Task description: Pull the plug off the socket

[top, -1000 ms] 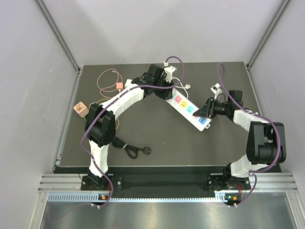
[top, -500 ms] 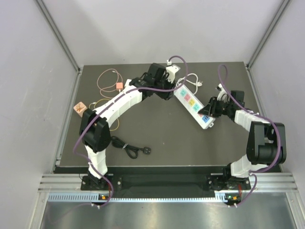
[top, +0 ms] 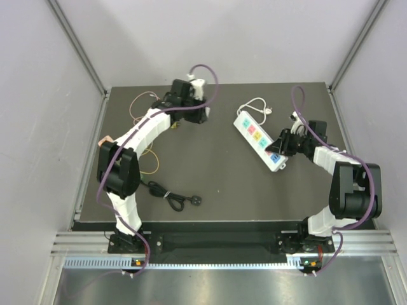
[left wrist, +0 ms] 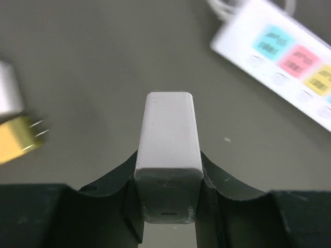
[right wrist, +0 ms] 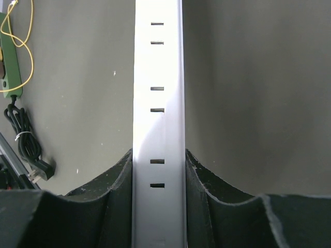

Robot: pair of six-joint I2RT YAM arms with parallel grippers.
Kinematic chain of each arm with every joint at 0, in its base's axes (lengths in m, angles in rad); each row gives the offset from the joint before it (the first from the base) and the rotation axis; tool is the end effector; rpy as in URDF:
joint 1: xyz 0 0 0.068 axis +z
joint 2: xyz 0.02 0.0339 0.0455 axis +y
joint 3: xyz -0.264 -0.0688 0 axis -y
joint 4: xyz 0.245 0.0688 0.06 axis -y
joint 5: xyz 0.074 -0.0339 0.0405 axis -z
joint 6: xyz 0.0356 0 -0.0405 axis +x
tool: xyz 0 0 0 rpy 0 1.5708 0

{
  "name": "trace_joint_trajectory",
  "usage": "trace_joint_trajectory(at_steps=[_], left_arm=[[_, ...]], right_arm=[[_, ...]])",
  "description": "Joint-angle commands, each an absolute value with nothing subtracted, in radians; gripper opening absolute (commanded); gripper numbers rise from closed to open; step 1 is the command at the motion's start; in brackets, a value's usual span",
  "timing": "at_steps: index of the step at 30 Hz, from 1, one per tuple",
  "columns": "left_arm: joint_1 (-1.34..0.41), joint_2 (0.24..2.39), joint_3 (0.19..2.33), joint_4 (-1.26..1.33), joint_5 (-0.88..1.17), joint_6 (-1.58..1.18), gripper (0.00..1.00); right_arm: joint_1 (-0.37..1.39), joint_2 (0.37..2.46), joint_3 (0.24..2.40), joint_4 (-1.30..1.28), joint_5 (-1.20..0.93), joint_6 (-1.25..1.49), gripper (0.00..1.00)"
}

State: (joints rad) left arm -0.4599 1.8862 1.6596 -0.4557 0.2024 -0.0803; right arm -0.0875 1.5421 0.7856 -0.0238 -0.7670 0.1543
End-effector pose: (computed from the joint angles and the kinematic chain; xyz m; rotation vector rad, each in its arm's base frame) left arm 0.3899 -0.2011 0.2992 0.5397 2.2237 -0.5140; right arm 0.3036 -0.0018 0.1828 -0.1033 2.2508 0.9269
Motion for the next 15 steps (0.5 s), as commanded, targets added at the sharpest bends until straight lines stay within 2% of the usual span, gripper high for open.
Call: trace_joint_trajectory(at_steps=[1, 6, 15], left_arm=[[-0.313, 1.859, 1.583, -0.281, 0.293, -0.263, 0.0], [-0.212, 1.966, 1.606, -0.255, 0.347, -0.317, 0.0], [-0.109, 2.114, 1.677, -0.261, 0.216, -0.365, 0.01]], right_arm=[[-0.115, 1.52, 0.801, 0.048, -0.819, 0.166, 0.0], [-0.118, 1.526, 0.804, 0.049, -0.834, 0.164, 0.0], [-0.121, 1.536, 0.804, 0.052, -0.848, 0.167, 0.0]])
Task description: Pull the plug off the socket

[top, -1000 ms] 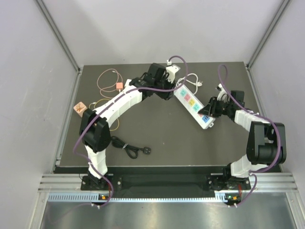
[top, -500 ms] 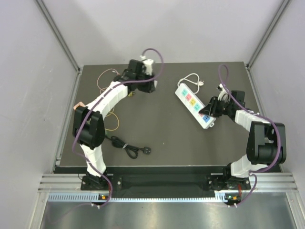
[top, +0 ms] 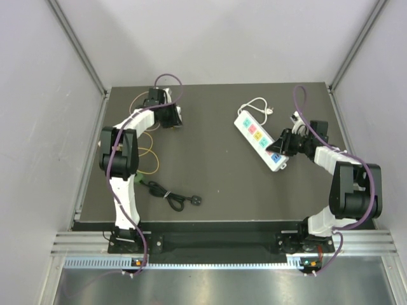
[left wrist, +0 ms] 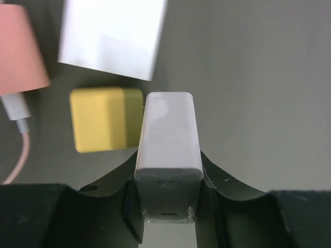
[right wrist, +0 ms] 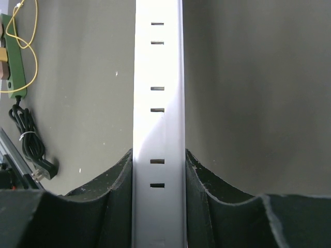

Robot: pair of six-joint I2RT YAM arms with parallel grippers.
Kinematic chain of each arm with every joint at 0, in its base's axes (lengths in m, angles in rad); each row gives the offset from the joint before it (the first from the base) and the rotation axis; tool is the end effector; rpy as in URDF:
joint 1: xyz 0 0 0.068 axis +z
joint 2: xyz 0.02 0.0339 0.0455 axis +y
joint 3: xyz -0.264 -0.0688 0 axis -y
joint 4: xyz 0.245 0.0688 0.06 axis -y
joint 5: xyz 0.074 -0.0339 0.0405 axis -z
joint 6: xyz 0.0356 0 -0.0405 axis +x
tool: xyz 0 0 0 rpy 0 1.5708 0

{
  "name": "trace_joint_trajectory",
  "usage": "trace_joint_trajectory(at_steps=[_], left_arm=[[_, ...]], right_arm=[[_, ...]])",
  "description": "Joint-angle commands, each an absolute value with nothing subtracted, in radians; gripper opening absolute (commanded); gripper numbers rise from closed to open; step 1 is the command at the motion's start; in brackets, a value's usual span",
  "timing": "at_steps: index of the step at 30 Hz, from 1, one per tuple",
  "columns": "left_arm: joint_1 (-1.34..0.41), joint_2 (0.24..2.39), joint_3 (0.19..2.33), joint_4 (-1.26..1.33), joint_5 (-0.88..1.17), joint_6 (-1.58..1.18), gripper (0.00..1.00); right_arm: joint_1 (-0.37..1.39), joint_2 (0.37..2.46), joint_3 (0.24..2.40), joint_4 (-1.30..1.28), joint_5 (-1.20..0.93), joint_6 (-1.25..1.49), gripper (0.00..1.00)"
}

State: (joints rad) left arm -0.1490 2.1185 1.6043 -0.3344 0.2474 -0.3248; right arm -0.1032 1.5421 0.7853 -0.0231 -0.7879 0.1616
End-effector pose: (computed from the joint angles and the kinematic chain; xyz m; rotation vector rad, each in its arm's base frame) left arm 0.4655 -0.0787 0.1892 -0.1004 2.4482 -0.5128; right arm 0.3032 -0.0060 0.1831 -0.0885 2.2437 0.9462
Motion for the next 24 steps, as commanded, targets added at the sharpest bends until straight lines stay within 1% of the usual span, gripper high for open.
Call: trace_joint_trajectory(at_steps=[1, 3, 4, 7, 8, 9, 10, 11, 13, 14, 17, 19, 24], left_arm=[[-0.103, 2.118, 1.681, -0.264, 0.212, -0.368, 0.02], [-0.092, 2.132, 1.696, -0.27, 0.21, -0.37, 0.04], [-0.089, 2.137, 1.698, -0.276, 0.207, -0.37, 0.09], [-0.078, 2.144, 1.703, -0.281, 0.201, -0.373, 0.17], [-0.075, 2.146, 1.703, -0.282, 0.198, -0.373, 0.26], [-0.074, 2.149, 1.704, -0.284, 0.195, -0.371, 0.32], [-0.072, 2.151, 1.704, -0.287, 0.184, -0.37, 0.41], [-0.069, 2.154, 1.709, -0.294, 0.181, -0.368, 0.45], [-0.068, 2.16, 1.715, -0.305, 0.173, -0.361, 0.49], [-0.066, 2.161, 1.724, -0.316, 0.17, -0.359, 0.54], [-0.066, 2.164, 1.738, -0.333, 0.157, -0.342, 0.61], [-0.066, 2.161, 1.746, -0.35, 0.149, -0.328, 0.64], [-0.066, 2.123, 1.755, -0.365, 0.092, -0.287, 0.66]], right_arm=[[-0.121, 1.536, 0.805, 0.052, -0.85, 0.167, 0.0], [-0.121, 1.539, 0.805, 0.052, -0.853, 0.167, 0.0], [-0.121, 1.542, 0.805, 0.052, -0.854, 0.164, 0.0], [-0.12, 1.54, 0.807, 0.052, -0.856, 0.167, 0.0], [-0.12, 1.54, 0.805, 0.052, -0.856, 0.167, 0.0], [-0.121, 1.54, 0.807, 0.054, -0.856, 0.167, 0.0], [-0.121, 1.54, 0.805, 0.052, -0.857, 0.167, 0.0], [-0.123, 1.539, 0.807, 0.052, -0.859, 0.167, 0.0], [-0.124, 1.539, 0.804, 0.052, -0.859, 0.166, 0.0], [-0.124, 1.539, 0.805, 0.052, -0.859, 0.166, 0.0], [-0.127, 1.537, 0.805, 0.054, -0.864, 0.164, 0.0], [-0.129, 1.537, 0.805, 0.055, -0.865, 0.166, 0.0], [-0.13, 1.536, 0.804, 0.055, -0.87, 0.169, 0.0]])
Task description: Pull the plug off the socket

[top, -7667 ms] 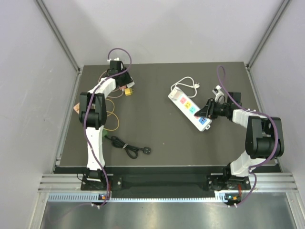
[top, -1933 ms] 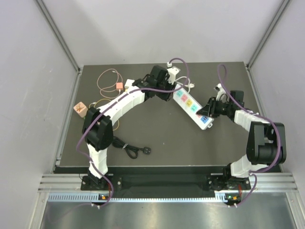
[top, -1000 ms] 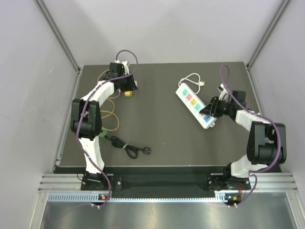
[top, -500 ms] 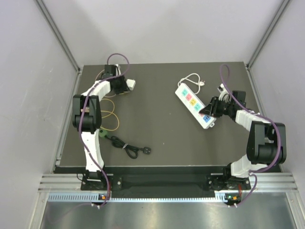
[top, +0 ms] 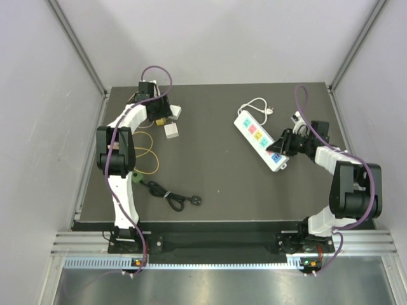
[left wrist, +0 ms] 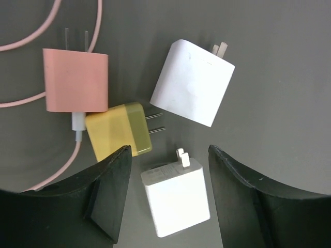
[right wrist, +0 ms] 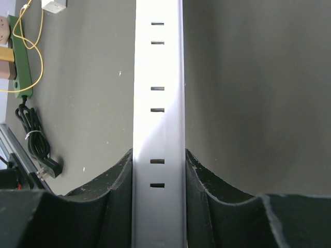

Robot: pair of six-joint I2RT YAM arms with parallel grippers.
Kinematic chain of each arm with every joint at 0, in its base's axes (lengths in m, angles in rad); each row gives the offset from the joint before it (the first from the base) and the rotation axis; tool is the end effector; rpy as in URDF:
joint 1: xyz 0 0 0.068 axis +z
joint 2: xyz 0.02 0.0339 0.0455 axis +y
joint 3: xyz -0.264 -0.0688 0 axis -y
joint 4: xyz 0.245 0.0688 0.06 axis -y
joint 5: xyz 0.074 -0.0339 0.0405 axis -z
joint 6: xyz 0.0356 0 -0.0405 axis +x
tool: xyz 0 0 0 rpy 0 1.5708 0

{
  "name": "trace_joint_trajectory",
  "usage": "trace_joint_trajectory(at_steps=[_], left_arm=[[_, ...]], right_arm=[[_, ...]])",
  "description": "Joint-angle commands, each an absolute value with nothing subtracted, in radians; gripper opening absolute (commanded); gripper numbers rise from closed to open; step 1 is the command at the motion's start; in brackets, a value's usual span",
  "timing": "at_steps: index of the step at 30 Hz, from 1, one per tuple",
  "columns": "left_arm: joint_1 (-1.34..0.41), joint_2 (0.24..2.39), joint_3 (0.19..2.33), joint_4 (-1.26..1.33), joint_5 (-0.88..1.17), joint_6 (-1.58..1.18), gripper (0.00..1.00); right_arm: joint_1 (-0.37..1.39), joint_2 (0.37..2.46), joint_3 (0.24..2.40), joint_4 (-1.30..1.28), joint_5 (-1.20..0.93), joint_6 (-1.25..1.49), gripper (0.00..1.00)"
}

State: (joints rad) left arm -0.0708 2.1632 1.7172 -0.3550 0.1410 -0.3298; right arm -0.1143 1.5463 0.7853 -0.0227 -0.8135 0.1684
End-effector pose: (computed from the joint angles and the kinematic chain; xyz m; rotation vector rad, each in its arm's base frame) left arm 0.4888 -0.0397 0.2025 -0.2409 2.3790 -0.3581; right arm 0.3030 -0.0087 0.1824 -0.0798 2.2390 0.9744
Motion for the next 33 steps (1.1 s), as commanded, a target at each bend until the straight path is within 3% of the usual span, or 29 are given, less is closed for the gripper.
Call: trace_joint_trajectory(at_steps=[1, 7, 12, 15, 20, 24, 33], left_arm=[[-0.066, 2.114, 1.755, -0.364, 0.087, -0.282, 0.66], [-0.066, 1.981, 1.671, -0.293, 0.132, -0.247, 0.66], [-0.066, 1.786, 1.465, -0.14, 0.184, -0.279, 0.68], [-0.066, 1.659, 1.332, -0.048, 0.213, -0.334, 0.78], [-0.067, 1.427, 1.178, -0.003, 0.27, -0.414, 0.79], [-0.067, 1.258, 1.079, 0.04, 0.305, -0.457, 0.99], [-0.066, 0.933, 0.924, -0.095, 0.333, -0.454, 0.99]], right_arm=[[-0.13, 1.534, 0.805, 0.057, -0.871, 0.167, 0.0], [-0.132, 1.526, 0.807, 0.057, -0.89, 0.157, 0.0], [-0.152, 1.513, 0.822, 0.032, -0.884, 0.135, 0.0], [-0.205, 1.505, 0.828, 0.031, -0.882, 0.152, 0.0], [-0.261, 1.516, 0.871, -0.038, -0.822, 0.124, 0.0], [-0.276, 1.511, 0.949, -0.093, -0.738, 0.035, 0.0], [-0.466, 1.775, 1.287, -0.159, -0.753, 0.048, 0.0]])
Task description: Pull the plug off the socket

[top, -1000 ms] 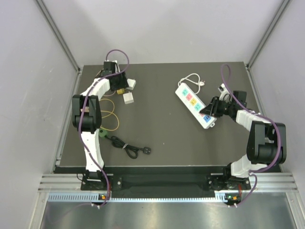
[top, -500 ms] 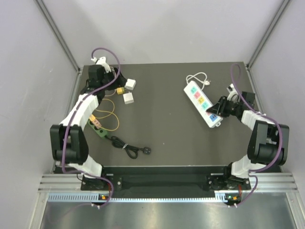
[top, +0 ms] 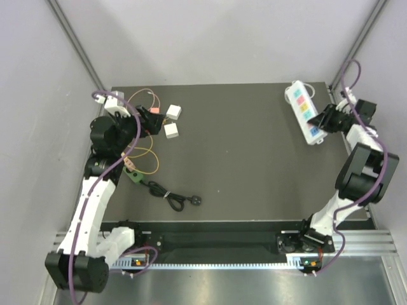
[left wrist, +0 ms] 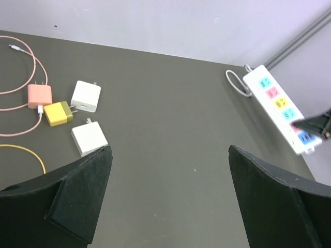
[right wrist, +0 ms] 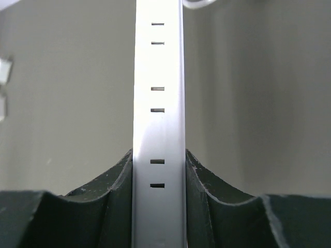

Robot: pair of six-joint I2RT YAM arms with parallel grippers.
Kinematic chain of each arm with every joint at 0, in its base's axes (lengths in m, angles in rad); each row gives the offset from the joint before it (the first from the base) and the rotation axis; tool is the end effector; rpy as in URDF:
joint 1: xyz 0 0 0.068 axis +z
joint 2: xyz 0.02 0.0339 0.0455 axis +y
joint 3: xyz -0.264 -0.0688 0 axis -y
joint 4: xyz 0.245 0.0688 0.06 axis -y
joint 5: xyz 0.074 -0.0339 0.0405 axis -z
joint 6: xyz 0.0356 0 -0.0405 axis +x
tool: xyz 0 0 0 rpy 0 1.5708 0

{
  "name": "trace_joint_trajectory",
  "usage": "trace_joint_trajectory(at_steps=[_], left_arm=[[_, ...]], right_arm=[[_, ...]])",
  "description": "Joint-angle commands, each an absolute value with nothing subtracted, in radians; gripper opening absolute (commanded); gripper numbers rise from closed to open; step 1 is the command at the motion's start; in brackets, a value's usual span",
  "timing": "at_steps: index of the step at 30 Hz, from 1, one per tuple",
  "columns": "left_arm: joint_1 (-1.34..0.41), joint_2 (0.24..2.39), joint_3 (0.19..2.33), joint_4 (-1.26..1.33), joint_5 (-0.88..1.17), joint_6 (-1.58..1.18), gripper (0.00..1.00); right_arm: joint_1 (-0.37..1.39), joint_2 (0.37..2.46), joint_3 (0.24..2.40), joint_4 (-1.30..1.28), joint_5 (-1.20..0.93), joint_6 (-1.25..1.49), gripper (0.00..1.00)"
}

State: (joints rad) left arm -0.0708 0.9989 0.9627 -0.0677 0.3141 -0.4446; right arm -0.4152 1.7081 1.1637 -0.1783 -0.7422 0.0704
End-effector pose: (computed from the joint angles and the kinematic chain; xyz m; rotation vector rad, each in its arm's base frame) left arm 0.2300 -0.0273 0.3754 -0.0773 1.7096 -0.6485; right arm 0.3501 -0.1280 0.2332 0.1478 2.1423 0.6470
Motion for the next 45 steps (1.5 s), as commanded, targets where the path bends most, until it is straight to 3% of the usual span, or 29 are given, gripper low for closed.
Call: trace_joint_trajectory(at_steps=[1, 11, 14, 16, 17, 20, 23, 34, 41, 45], left_arm=[[-0.066, 0.89, 0.902, -0.106, 0.315, -0.454, 0.99], [-0.066, 0.675, 0.853, -0.311, 0.204, -0.359, 0.99], [-0.066, 0.638, 0.841, -0.345, 0.215, -0.347, 0.99], [-0.066, 0.615, 0.831, -0.37, 0.21, -0.342, 0.99], [-0.066, 0.608, 0.825, -0.377, 0.206, -0.342, 0.99], [-0.066, 0.577, 0.802, -0.391, 0.201, -0.342, 0.99], [-0.066, 0.554, 0.793, -0.403, 0.201, -0.345, 0.99], [-0.066, 0.523, 0.798, -0.433, 0.172, -0.344, 0.99], [-0.066, 0.557, 0.801, -0.465, 0.097, -0.399, 0.99], [-0.066, 0.592, 0.805, -0.492, 0.054, -0.431, 0.99]], right_arm=[[-0.472, 1.823, 1.314, -0.19, -0.752, 0.041, 0.0], [-0.479, 1.931, 1.379, -0.181, -0.692, 0.014, 0.0], [-0.479, 1.954, 1.378, -0.201, -0.698, 0.008, 0.13], [-0.479, 1.954, 1.371, -0.21, -0.71, -0.035, 0.29], [-0.479, 1.954, 1.37, -0.219, -0.71, -0.04, 0.42], [-0.48, 1.941, 1.368, -0.239, -0.7, -0.075, 0.6], [-0.479, 1.916, 1.376, -0.265, -0.667, -0.123, 0.71], [-0.479, 1.767, 1.425, -0.35, -0.56, -0.273, 0.91], [-0.457, 1.556, 1.356, -0.5, -0.802, -0.385, 0.97], [-0.332, 1.395, 1.222, -0.574, -0.873, -0.457, 0.97]])
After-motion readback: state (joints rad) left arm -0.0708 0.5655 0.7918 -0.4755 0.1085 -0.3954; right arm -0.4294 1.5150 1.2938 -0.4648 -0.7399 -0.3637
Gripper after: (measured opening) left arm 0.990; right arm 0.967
